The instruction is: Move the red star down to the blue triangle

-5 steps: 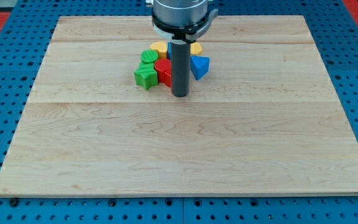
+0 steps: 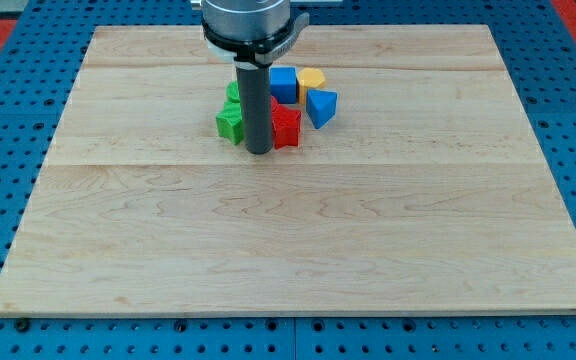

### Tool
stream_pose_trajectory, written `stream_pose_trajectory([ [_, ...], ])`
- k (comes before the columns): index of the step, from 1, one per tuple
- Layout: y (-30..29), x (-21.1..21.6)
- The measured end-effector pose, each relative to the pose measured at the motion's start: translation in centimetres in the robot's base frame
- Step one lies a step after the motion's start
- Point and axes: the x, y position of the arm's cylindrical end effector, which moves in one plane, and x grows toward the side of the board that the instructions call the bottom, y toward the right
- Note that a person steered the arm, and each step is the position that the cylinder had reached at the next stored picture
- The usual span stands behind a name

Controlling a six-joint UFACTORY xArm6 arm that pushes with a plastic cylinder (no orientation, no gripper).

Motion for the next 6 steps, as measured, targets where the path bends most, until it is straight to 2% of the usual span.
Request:
stream_pose_trajectory([
  [4, 8.1, 0.0],
  [5, 14.2, -0.2],
  [6, 16.0, -3.4],
])
